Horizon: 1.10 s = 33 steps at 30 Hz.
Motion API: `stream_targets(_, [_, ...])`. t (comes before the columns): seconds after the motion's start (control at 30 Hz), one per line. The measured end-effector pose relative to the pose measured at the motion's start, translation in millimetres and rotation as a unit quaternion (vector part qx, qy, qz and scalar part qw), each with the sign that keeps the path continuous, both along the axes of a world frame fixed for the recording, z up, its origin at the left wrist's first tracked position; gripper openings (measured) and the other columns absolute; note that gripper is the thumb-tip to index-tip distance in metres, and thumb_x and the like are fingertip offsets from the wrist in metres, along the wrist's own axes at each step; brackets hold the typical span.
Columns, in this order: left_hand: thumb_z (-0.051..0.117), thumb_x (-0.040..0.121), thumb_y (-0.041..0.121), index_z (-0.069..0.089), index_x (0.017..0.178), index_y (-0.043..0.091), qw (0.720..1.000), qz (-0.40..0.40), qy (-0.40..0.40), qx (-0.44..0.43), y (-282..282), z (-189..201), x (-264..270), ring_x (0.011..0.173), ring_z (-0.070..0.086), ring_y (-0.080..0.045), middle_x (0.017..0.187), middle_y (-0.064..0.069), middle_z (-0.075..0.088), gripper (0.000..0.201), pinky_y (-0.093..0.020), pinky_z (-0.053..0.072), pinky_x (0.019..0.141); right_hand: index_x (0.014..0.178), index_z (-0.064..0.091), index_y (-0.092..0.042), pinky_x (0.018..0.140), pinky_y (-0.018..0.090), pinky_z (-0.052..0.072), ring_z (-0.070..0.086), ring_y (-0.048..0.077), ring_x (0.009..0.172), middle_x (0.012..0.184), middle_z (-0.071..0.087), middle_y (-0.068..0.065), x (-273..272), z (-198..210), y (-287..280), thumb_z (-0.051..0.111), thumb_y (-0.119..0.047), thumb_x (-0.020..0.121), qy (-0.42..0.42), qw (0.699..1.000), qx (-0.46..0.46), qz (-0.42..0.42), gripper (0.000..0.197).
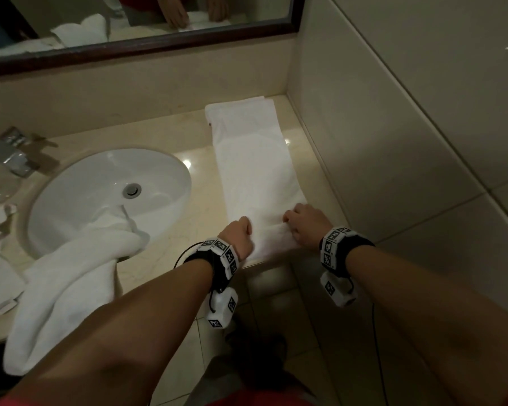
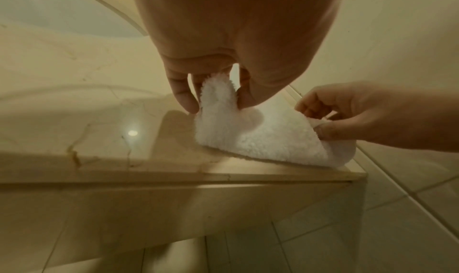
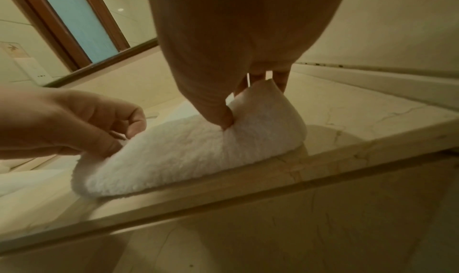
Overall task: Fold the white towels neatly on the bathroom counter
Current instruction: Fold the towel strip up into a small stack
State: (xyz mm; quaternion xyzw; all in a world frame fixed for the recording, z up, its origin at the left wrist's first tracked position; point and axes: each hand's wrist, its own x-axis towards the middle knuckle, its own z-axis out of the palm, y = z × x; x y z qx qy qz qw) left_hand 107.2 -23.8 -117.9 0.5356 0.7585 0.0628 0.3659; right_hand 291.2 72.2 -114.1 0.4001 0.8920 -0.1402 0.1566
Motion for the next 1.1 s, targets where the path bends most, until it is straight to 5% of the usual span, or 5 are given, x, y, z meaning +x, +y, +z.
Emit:
stream_targets(0.13, [0.058,0.071,0.006,0.057,0.07,0.025,0.996,-0.023,0.069,0.048,-3,-5,2,0.092,0.055,-0.026,0.097,-0.004,0.056,0.02,-0.036,0.05,0.08,0.116,0.056,-0.021,0.081,0.037,0.041,0.048,0.026,0.102,0.113,0.05,0.007,1,1,0,0.063,-0.02,0.084,0.017,0.997,0.076,0.022,0.033])
stream_targets(0.33, [0.056,0.079,0.007,0.069,0.089,0.022,0.976,-0.112,0.141,0.119,-4,-4,8,0.101,0.051,-0.025,0.106,0.0,0.059,0.022,-0.032,0.04,0.08,0.086,0.064,-0.01,0.059,0.038,0.042,0.056,0.036,0.082,0.088,0.058,0.014,1,-3,-12,0.064,-0.015,0.078,0.036,0.993,0.084,0.07,0.009])
stream_targets(0.53, [0.056,0.08,0.045,0.05,0.118,0.019,0.949,-0.181,0.243,0.09,-25,-2,18,0.111,0.044,-0.027,0.122,-0.004,0.047,0.047,-0.039,0.038,0.09,0.116,0.05,-0.02,0.085,0.038,0.041,0.048,0.026,0.108,0.118,0.05,0.004,16,5,-21,0.067,-0.031,0.072,-0.031,0.993,0.058,0.095,0.049])
stream_targets(0.8, [0.061,0.082,0.029,0.044,0.127,0.017,0.934,-0.187,0.288,0.099,-32,-7,23,0.114,0.044,-0.029,0.13,-0.008,0.044,0.049,-0.039,0.038,0.092,0.121,0.05,-0.017,0.089,0.041,0.039,0.048,0.031,0.113,0.122,0.053,0.007,16,-4,-33,0.058,-0.012,0.078,-0.023,0.993,0.098,0.069,0.044])
stream_targets(1.1, [0.059,0.084,0.028,0.046,0.126,0.016,0.939,-0.193,0.266,0.096,-34,-6,23,0.113,0.045,-0.029,0.128,-0.008,0.047,0.046,-0.038,0.037,0.091,0.118,0.054,-0.017,0.086,0.042,0.039,0.051,0.032,0.108,0.116,0.056,0.007,17,-4,-36,0.062,-0.019,0.08,-0.012,0.993,0.097,0.061,0.039])
